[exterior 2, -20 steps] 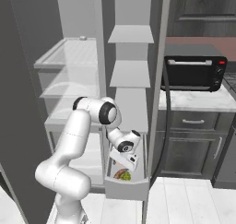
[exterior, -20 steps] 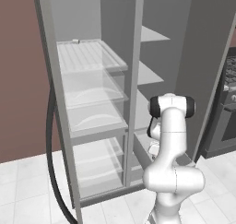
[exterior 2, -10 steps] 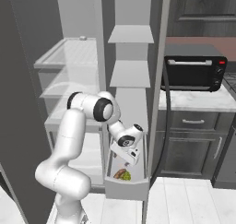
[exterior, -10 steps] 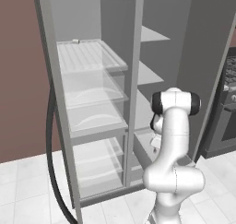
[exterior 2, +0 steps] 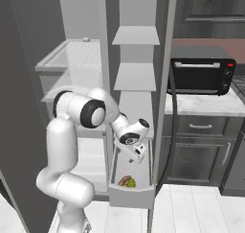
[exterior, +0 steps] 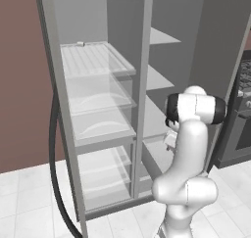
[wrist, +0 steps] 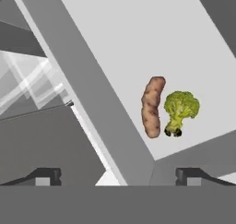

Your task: Take the broccoli and potato from the fridge shelf and place them in the freezer drawer to begin freezing them.

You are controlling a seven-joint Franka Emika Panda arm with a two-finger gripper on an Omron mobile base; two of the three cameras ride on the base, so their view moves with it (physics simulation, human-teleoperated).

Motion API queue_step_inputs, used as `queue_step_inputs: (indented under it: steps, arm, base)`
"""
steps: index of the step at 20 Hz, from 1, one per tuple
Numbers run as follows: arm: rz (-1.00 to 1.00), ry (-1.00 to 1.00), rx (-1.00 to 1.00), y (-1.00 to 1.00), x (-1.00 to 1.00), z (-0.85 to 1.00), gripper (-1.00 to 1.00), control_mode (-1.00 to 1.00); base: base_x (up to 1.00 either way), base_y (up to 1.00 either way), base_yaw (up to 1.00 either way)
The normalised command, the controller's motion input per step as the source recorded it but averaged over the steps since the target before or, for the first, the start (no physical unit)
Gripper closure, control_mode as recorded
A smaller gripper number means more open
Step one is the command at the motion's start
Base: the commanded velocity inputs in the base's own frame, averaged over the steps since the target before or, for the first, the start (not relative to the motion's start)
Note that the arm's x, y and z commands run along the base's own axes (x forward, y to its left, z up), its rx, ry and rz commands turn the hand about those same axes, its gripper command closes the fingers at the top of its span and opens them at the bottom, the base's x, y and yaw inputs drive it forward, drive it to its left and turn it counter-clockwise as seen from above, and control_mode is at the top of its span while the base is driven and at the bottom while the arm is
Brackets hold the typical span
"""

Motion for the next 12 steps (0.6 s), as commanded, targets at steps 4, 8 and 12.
queue_step_inputs:
  steps: [4, 8, 12]
  arm:
    - [-0.08, -0.05, 0.00, 0.00, -0.23, 0.82, -1.00, -1.00]
    - [-0.07, -0.04, 0.00, 0.03, -0.32, 0.79, -1.00, -1.00]
    - [-0.06, -0.06, 0.00, 0.01, -0.41, 0.74, -1.00, -1.00]
  base:
    - [0.00, 0.00, 0.00]
    - [0.00, 0.00, 0.00]
    - [0.00, 0.00, 0.00]
